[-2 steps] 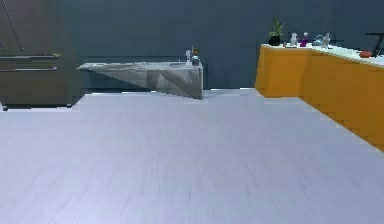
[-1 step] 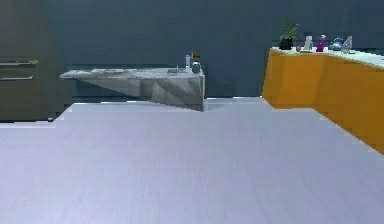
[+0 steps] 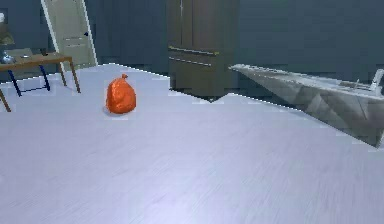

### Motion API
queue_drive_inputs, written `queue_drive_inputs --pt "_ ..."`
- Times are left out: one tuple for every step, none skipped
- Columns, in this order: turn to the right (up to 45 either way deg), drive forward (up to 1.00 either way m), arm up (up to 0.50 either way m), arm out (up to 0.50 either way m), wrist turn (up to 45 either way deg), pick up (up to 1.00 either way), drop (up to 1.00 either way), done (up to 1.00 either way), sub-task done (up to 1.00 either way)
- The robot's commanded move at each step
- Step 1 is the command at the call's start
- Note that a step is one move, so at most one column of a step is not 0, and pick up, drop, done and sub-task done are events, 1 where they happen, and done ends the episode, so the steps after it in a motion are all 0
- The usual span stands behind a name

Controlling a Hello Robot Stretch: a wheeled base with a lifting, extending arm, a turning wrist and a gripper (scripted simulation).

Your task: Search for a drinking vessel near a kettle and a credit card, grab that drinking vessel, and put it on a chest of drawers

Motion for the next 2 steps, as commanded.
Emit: queue_drive_inputs --pt "-3.0 0.0 0.0 0.0 0.0 0.0 0.0 0.0 0.0" --pt "0.0 0.5 0.0 0.0 0.0 0.0 0.0 0.0 0.0"
